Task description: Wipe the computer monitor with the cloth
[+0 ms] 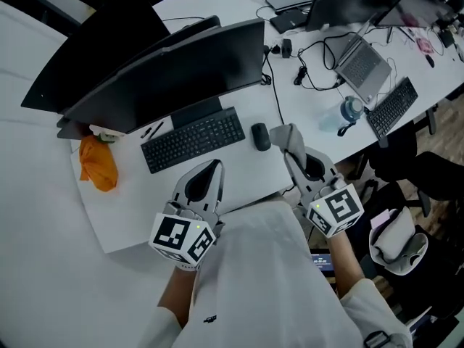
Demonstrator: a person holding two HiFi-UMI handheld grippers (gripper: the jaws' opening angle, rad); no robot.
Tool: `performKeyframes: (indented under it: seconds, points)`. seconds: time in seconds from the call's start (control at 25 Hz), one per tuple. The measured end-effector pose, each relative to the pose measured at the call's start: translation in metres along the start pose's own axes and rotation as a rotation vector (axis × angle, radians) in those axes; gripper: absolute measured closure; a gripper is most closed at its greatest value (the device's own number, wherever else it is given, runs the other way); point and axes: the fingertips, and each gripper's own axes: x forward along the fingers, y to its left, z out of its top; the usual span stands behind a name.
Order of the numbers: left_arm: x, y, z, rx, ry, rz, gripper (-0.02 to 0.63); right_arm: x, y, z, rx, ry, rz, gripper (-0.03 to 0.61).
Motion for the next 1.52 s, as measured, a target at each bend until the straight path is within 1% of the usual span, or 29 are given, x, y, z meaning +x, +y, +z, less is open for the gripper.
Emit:
performKeyframes:
  seconds: [0.24,0.4,0.56,0.64,0.92,1.04,1.12,1.36,1.52]
  points:
    - [0.014,0.000,-0.011,-0.034,0.031,0.095,0.594,0.022,-0.043,-0.004,0.020,0.000,0.045,0.548]
    - [0.030,0.004,-0.016,-0.049,0.045,0.131,0.595,0.049,-0.070,-0.009,0.022,0.002,0.033,0.548]
    - [0.039,0.008,-0.019,-0.066,0.037,0.182,0.594,0.076,-0.090,-0.024,0.035,0.037,0.023,0.548]
    - [0.044,0.011,-0.021,-0.078,0.034,0.197,0.594,0.090,-0.100,-0.034,0.026,0.060,0.021,0.548]
    - [0.067,0.025,-0.027,-0.112,0.040,0.218,0.594,0.147,-0.143,-0.075,-0.055,0.180,-0.027,0.548]
    - [0.076,0.029,-0.030,-0.118,0.052,0.224,0.595,0.166,-0.163,-0.090,-0.105,0.235,-0.066,0.549]
    - [0.080,0.033,-0.032,-0.126,0.057,0.229,0.594,0.178,-0.175,-0.099,-0.137,0.269,-0.076,0.549]
    - [0.084,0.043,-0.045,-0.168,0.076,0.256,0.595,0.204,-0.193,-0.127,-0.208,0.354,-0.060,0.549]
    - [0.087,0.050,-0.047,-0.173,0.083,0.261,0.594,0.227,-0.181,-0.124,-0.316,0.340,0.012,0.548]
